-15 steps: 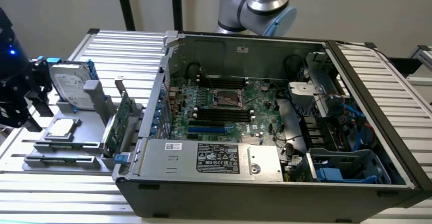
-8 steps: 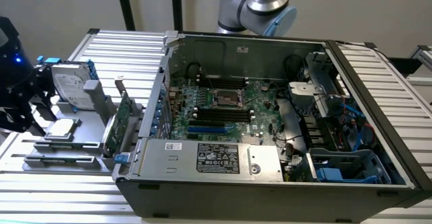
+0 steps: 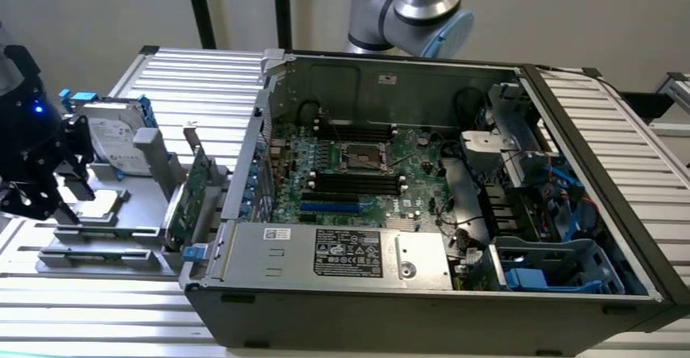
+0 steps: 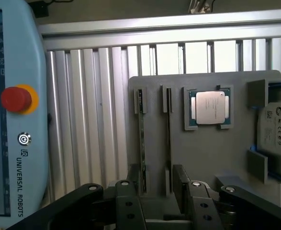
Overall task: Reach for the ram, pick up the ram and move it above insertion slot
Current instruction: 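Pick up the ram and move it above insertion slot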
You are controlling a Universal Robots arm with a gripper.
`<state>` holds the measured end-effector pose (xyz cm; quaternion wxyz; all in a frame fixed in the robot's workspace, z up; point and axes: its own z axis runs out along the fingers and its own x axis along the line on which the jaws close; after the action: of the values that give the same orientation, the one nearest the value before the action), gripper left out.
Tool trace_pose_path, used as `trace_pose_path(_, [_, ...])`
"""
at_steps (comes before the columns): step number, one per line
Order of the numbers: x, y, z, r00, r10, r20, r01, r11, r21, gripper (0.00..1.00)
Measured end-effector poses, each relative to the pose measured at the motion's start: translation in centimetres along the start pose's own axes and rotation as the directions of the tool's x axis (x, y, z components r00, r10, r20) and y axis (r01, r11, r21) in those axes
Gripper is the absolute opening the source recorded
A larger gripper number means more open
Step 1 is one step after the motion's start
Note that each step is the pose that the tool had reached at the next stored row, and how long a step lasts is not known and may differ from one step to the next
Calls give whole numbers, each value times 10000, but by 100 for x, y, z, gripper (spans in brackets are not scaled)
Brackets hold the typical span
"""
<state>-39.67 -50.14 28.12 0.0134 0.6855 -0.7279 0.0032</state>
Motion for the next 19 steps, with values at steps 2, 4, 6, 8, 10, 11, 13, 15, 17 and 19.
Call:
trace_pose_path(2, [-1,3,36,10000,0,0,0,10000,0,42])
trace_pose_path(4, [-1,7,73,10000,0,0,0,10000,0,42])
trace_pose_path(6, [-2,10,109,10000,0,0,0,10000,0,42])
trace_pose_path(8, [-1,13,147,10000,-1,0,1,10000,0,42])
trace_pose_path(10, [1,16,183,10000,0,0,0,10000,0,42])
trace_pose_path(11, [3,17,201,10000,1,-1,-1,10000,-1,42])
trace_pose_path(13, [9,16,237,10000,0,0,0,10000,0,42])
trace_pose_path(15, [17,16,274,10000,1,-1,-1,10000,-1,42])
trace_pose_path(17, [24,15,311,10000,0,1,0,10000,1,42])
trace_pose_path(19, [32,14,346,10000,0,-1,0,10000,-1,42])
